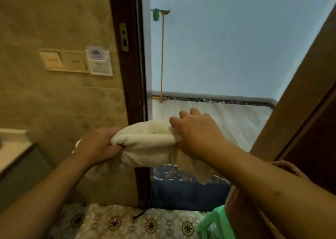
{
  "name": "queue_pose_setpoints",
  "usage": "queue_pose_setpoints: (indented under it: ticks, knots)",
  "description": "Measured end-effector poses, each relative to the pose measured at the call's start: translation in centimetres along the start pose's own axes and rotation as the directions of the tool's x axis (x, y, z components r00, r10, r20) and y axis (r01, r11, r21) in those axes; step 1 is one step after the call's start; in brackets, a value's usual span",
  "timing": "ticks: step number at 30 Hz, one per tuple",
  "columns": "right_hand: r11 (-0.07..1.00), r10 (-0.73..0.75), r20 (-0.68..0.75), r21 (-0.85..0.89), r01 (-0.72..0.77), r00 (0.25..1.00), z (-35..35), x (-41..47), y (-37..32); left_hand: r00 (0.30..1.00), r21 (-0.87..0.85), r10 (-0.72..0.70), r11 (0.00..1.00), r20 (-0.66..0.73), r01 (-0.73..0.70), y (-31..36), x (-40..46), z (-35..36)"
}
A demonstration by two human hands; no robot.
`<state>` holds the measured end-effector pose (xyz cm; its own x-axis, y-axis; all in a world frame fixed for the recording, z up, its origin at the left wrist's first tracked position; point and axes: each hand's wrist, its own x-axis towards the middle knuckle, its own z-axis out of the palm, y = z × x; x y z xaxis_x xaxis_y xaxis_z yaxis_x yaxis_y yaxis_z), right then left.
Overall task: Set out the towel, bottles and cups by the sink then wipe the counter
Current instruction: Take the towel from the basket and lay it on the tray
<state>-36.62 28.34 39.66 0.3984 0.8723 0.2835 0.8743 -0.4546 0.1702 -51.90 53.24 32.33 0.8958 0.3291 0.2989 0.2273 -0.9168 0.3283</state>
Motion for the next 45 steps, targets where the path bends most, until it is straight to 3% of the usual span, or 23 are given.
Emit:
queue_pose_setpoints:
  ticks: [4,9,15,20,28,32,38,45]
  knots:
    - [0.979,-0.176,-0.004,0.103,0.175,0.984,0.7,4.4,-11.0,0.982,0.1,-0.178,0.978,-0.067,0.184,-8.3,-9.0,-6.0]
    - [0.915,-0.357,-0.038,0.188,0.358,0.933,1.2,8.5,-22.7,0.946,0.209,-0.303,0.924,-0.114,0.321,-15.4,-19.0,-12.8]
    - [0.807,-0.556,-0.06,0.199,0.556,0.829,1.6,12.7,-33.1,0.873,0.286,-0.468,0.825,-0.139,0.488,-20.9,-28.2,-18.0]
    - [0.72,-0.644,-0.051,0.297,0.628,0.763,2.7,16.3,-39.8,0.779,0.315,-0.581,0.713,-0.235,0.627,-24.9,-31.8,-19.4]
    - [0.601,-0.717,-0.104,0.408,0.688,0.689,8.2,26.6,-46.6,0.593,0.386,-0.746,0.474,-0.302,0.792,-33.0,-29.0,-21.4]
    - [0.552,-0.728,-0.107,0.495,0.671,0.678,10.2,32.6,-48.8,0.54,0.451,-0.797,0.39,-0.271,0.803,-37.6,-25.0,-23.4]
    - [0.534,-0.711,-0.163,0.508,0.675,0.684,14.1,40.1,-51.7,0.528,0.513,-0.791,0.329,-0.31,0.793,-45.4,-19.9,-24.6]
    - [0.582,-0.694,-0.039,0.557,0.592,0.719,17.9,47.0,-56.8,0.494,0.502,-0.807,0.296,-0.324,0.813,-57.1,-16.0,-24.1]
